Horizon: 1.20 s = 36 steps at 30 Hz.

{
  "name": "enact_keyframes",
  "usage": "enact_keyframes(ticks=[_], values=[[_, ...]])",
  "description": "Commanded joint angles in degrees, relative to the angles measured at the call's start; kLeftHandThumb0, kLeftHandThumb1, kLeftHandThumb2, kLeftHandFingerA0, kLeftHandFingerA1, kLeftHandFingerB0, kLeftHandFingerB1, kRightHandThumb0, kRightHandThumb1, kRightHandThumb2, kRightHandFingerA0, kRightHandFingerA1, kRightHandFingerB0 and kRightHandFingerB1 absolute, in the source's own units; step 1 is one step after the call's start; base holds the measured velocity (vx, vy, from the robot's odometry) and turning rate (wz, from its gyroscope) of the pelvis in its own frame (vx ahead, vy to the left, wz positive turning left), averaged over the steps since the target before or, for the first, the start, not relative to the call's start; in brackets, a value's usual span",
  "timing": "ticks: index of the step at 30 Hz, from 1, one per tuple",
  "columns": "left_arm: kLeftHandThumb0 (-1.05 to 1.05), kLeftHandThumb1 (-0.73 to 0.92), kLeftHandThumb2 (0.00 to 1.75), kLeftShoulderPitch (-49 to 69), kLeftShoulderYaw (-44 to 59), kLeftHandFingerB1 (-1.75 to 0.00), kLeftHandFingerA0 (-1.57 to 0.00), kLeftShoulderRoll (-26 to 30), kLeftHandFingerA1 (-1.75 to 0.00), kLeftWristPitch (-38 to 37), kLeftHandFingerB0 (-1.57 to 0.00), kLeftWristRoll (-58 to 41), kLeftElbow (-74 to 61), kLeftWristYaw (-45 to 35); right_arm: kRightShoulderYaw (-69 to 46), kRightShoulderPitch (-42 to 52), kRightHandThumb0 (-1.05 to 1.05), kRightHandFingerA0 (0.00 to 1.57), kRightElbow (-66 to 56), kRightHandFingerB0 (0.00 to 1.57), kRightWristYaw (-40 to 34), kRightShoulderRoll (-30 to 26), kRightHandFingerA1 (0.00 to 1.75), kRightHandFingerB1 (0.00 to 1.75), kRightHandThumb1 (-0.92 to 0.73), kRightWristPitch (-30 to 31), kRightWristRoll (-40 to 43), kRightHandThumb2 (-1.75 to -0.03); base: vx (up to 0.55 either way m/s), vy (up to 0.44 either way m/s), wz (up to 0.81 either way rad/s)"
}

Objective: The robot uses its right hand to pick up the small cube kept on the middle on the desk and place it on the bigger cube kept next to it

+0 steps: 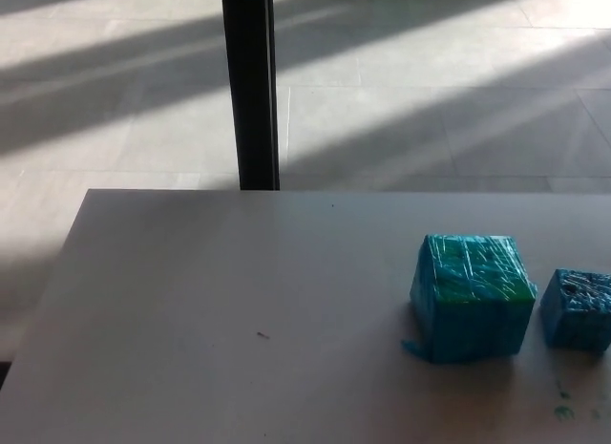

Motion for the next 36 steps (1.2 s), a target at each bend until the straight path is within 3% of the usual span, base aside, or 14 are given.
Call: enact_keyframes(ticks=[1, 5, 8, 14, 15, 16, 17, 18, 19, 21, 22, 24, 25, 36], values=[[-0.72, 0.66, 0.96, 1.16, 0.07, -0.45, -0.19, 1.67, -0.51, 0.98, -0.11, -0.38, -0.67, -0.43, 9.06, -3.25, -0.62, 0.29, 4.65, 0.14, 10.24, -2.65, 0.54, 0.39, -0.45, -7.23, -5.55, -0.78, 0.00, 0.000, 0.00], [-0.72, 0.66, 0.98, 0.80, -0.10, -0.45, -0.20, 1.96, -0.53, 0.27, -0.09, -0.09, -0.08, -0.60, 15.20, -8.04, -0.60, 0.28, 10.10, 0.15, 11.00, -1.84, 0.54, 0.39, -0.43, -8.77, -8.59, -0.76, 0.00, 0.000, 0.00], [-0.71, 0.66, 0.98, 0.63, -0.30, -0.44, -0.19, 1.89, -0.53, 0.80, -0.08, -0.12, -0.79, -0.64, 21.72, -10.85, -0.65, 0.27, 15.15, 0.11, 13.37, -2.94, 0.52, 0.38, -0.45, -13.86, -13.25, -0.78, 0.00, 0.000, 0.00], [-0.73, 0.66, 0.97, 0.73, -0.81, -0.45, -0.21, 1.98, -0.52, 0.37, -0.11, 0.57, -1.00, -0.02, 29.68, -13.04, -0.65, 0.24, 16.36, 0.09, 17.08, -3.08, 0.51, 0.38, -0.44, -17.02, -17.14, -0.77, 0.00, 0.000, 0.00], [-0.73, 0.67, 0.97, 0.62, -0.68, -0.45, -0.20, 1.89, -0.52, 0.48, -0.10, 0.28, -1.03, -0.17, 34.23, -14.32, -0.37, 0.02, 17.20, 0.00, 17.67, -3.66, 0.51, 0.50, -0.33, -20.52, -21.62, -0.92, 0.00, 0.000, 0.00], [-0.72, 0.66, 0.99, 0.55, -0.75, -0.45, -0.20, 1.91, -0.53, 0.39, -0.09, 0.30, -0.89, -0.26, 35.76, -15.06, -0.72, 0.03, 18.13, 0.10, 17.45, -3.47, 0.46, 0.26, -0.43, -21.34, -22.94, -0.81, 0.00, 0.000, 0.00], [-0.73, 0.66, 0.99, 0.71, -0.72, -0.45, -0.20, 1.83, -0.53, 0.44, -0.10, 0.21, -1.21, -0.32, 37.33, -15.92, -0.69, 0.02, 18.77, 0.05, 17.95, -3.38, 0.29, 0.26, -0.41, -21.24, -23.98, -0.84, 0.00, 0.000, 0.00], [-0.73, 0.66, 0.99, 0.78, -0.81, -0.45, -0.19, 1.84, -0.53, 0.01, -0.09, 0.27, -1.09, -0.59, 38.91, -16.69, -0.77, 0.03, 19.38, 0.09, 17.98, -3.32, 0.15, 0.18, -0.45, -21.80, -25.10, -0.84, 0.00, 0.000, 0.00], [-0.73, 0.66, 0.97, 0.77, -0.77, -0.45, -0.19, 1.85, -0.52, -0.07, -0.10, 0.23, -0.97, -0.65, 39.82, -17.19, -0.86, 0.00, 19.86, 0.03, 17.79, -3.24, 0.04, 0.08, -0.50, -22.23, -25.69, -0.86, 0.00, 0.000, 0.00], [-0.74, 0.65, 0.96, 0.57, -0.65, -0.44, -0.19, 2.00, -0.52, -0.11, -0.10, 0.17, -0.40, -0.76, 42.48, -18.72, -0.91, 0.00, 21.17, 0.00, 17.05, -2.86, 0.05, 0.05, -0.51, -23.10, -27.93, -0.90, 0.00, 0.000, 0.00], [-0.73, 0.66, 0.97, 0.75, -0.50, -0.44, -0.19, 2.00, -0.52, 0.22, -0.10, -0.03, -0.77, -0.80, 44.06, -19.51, -0.91, 0.00, 21.82, 0.00, 16.56, -2.68, 0.00, 0.05, -0.45, -23.61, -29.44, -0.81, 0.00, 0.000, 0.00], [-0.73, 0.66, 0.97, 0.63, -0.43, -0.45, -0.19, 1.97, -0.52, 0.33, -0.10, -0.08, -0.67, -0.65, 45.21, -20.33, -0.94, 0.00, 22.57, 0.00, 16.81, -2.40, 0.08, 0.00, -0.54, -23.46, -29.86, -0.89, 0.00, 0.000, 0.00], [-0.73, 0.66, 0.97, 0.64, -0.60, -0.45, -0.20, 2.02, -0.52, 0.32, -0.11, 0.11, -0.70, -0.60, 45.93, -20.81, -0.88, 0.00, 23.36, 0.00, 16.96, -2.25, 0.00, 0.00, -0.53, -23.58, -30.23, -0.57, 0.00, 0.000, 0.00], [-0.73, 0.66, 1.00, 0.26, -1.21, -0.45, -0.21, 2.30, -0.53, 0.76, -0.10, 0.39, -0.83, -0.47, 52.22, -22.04, -0.95, 0.00, 29.07, 0.00, 19.82, 0.59, 0.00, 0.00, -0.55, -22.69, -33.49, -0.58, 0.00, 0.000, 0.00]])
